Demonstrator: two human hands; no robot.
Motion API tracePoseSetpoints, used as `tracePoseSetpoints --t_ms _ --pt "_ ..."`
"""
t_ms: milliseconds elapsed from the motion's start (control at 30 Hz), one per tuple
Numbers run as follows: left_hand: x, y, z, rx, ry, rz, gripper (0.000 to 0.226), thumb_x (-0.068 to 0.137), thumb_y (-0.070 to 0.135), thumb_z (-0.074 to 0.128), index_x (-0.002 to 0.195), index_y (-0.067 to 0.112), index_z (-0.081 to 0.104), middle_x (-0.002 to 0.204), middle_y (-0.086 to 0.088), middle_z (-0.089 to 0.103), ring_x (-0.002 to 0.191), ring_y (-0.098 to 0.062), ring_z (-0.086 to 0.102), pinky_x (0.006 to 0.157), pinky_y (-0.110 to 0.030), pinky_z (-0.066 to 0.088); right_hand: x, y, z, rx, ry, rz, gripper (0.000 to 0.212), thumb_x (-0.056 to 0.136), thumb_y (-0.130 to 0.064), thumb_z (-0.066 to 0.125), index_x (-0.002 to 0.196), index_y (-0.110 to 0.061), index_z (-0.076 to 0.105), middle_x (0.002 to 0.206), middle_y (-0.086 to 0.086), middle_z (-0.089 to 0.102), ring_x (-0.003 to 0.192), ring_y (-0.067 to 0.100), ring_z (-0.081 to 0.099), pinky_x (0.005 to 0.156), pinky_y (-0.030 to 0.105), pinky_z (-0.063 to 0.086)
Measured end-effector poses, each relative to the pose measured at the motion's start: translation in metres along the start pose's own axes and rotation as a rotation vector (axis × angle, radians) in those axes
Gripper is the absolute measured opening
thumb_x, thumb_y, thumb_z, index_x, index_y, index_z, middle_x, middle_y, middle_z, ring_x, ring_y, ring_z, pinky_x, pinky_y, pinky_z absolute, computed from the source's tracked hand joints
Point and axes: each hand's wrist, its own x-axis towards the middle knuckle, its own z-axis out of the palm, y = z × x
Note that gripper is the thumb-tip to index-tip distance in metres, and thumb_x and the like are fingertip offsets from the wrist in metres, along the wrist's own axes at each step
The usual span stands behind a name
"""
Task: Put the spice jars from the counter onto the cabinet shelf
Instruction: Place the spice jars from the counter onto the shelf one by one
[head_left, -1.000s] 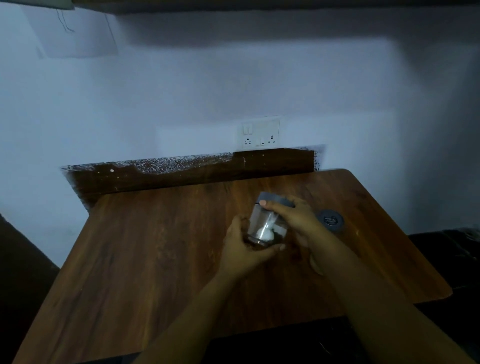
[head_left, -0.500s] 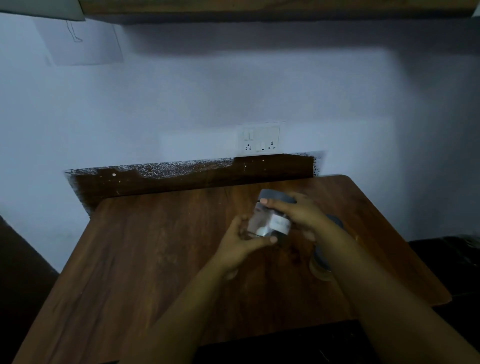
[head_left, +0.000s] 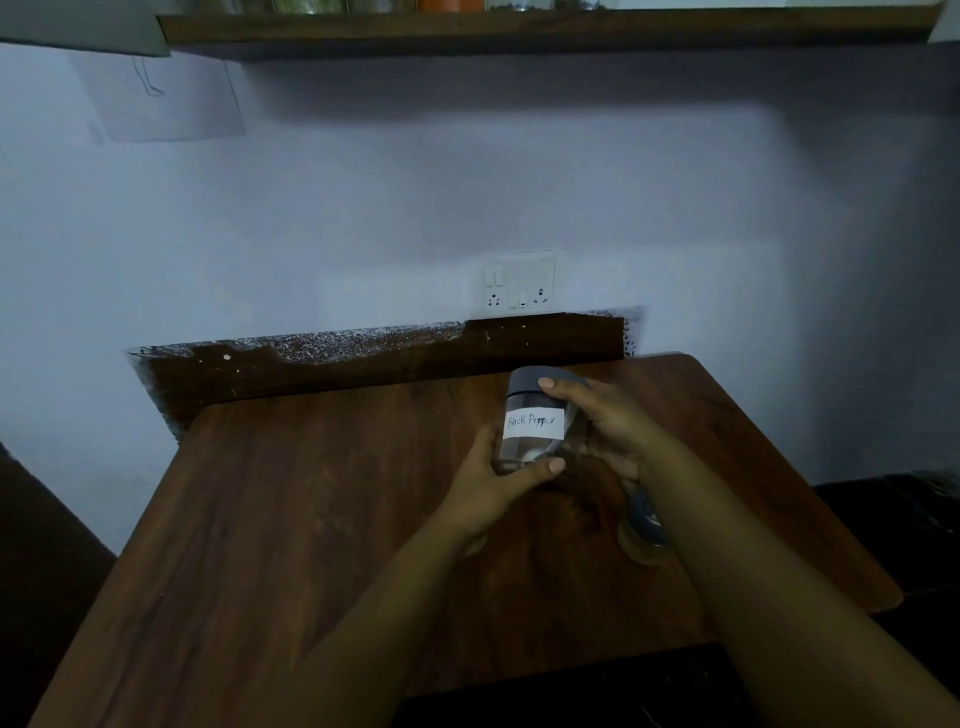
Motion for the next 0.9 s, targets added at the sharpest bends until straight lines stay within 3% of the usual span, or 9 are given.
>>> tracePoseSetpoints --t_ms 100,200,300,400,467,567,667,800,900 --pt "0.000 0.003 0.003 0.019 0.036 0.024 0.077 0.063 0.025 0.089 0.129 0.024 0.048 0.121 -0.004 0.063 0.107 -0.016 0.065 0.086 -0.029 0.056 0.002 0.000 0.001 0.051 0.011 -0.018 0.051 0.076 -0.031 0.076 0.121 -0.011 0.062 0.114 0.016 0.070 0.107 0.034 0.066 0.095 0.053 0.050" --pt "-0.002 0.008 0.005 0.016 0.042 0.062 0.070 0.071 0.012 0.082 0.131 0.019 0.046 0.119 -0.003 0.063 0.102 -0.011 0.066 0.077 -0.020 0.054 0.004 -0.002 0.003 0.102 0.013 -0.040 0.064 0.075 -0.031 0.078 0.130 -0.012 0.053 0.120 0.017 0.066 0.108 0.033 0.066 0.091 0.051 0.053" --pt "-0.001 0.014 0.007 0.028 0.058 0.091 0.073 0.070 0.013 0.083 0.132 0.018 0.044 0.123 -0.005 0.062 0.105 -0.013 0.065 0.076 -0.018 0.054 0.002 -0.004 0.008 0.131 0.036 -0.053 0.070 0.074 -0.036 0.077 0.133 -0.014 0.047 0.121 0.014 0.065 0.107 0.030 0.067 0.090 0.048 0.055" --pt "0.000 0.021 0.009 0.045 0.117 0.150 0.078 0.067 0.016 0.086 0.130 0.023 0.042 0.123 -0.002 0.060 0.105 -0.012 0.065 0.078 -0.020 0.055 -0.009 -0.008 0.010 0.105 0.023 -0.053 0.067 0.079 -0.042 0.070 0.135 -0.021 0.041 0.123 0.008 0.063 0.105 0.024 0.067 0.079 0.040 0.058" --pt "0.003 0.026 0.011 0.053 0.152 0.179 0.086 0.067 0.016 0.086 0.134 0.024 0.034 0.122 0.003 0.058 0.105 -0.010 0.063 0.081 -0.021 0.055 -0.015 -0.008 0.006 0.024 -0.029 -0.054 0.081 0.069 -0.042 0.073 0.139 -0.029 0.035 0.125 0.006 0.062 0.107 0.022 0.065 0.076 0.037 0.057" --pt "0.011 0.032 0.011 0.083 0.046 0.214 0.109 0.063 0.007 0.088 0.144 0.027 0.017 0.130 0.004 0.053 0.114 -0.013 0.061 0.087 -0.024 0.055 -0.018 -0.009 0.000 -0.103 -0.076 -0.107 0.107 0.057 -0.027 0.085 0.146 -0.034 0.028 0.127 0.007 0.061 0.114 0.022 0.063 0.095 0.044 0.053" --pt "0.021 0.044 0.011 0.099 -0.129 0.230 0.121 0.065 -0.005 0.084 0.151 0.034 0.007 0.142 0.001 0.048 0.124 -0.013 0.057 0.095 -0.030 0.053 -0.017 -0.024 -0.011 -0.102 -0.019 -0.175 0.110 0.057 -0.016 0.089 0.147 -0.038 0.029 0.124 0.005 0.062 0.112 0.021 0.064 0.098 0.047 0.051" --pt "0.043 0.081 0.015 0.214 -0.107 0.326 0.105 0.071 0.013 0.085 0.150 0.040 0.022 0.146 0.003 0.041 0.127 -0.013 0.052 0.095 -0.028 0.053 -0.011 -0.059 -0.033 -0.164 0.007 -0.296 0.105 0.067 -0.005 0.085 0.146 -0.045 0.028 0.127 -0.001 0.057 0.114 0.017 0.061 0.097 0.042 0.052" --pt "0.064 0.124 0.028 0.304 -0.023 0.453 0.100 0.070 0.020 0.086 0.150 0.038 0.029 0.142 0.004 0.048 0.121 -0.012 0.056 0.096 -0.027 0.053 -0.006 -0.099 -0.045 -0.182 0.042 -0.405 0.100 0.074 0.001 0.078 0.144 -0.048 0.028 0.126 0.000 0.055 0.112 0.016 0.061 0.097 0.038 0.052"
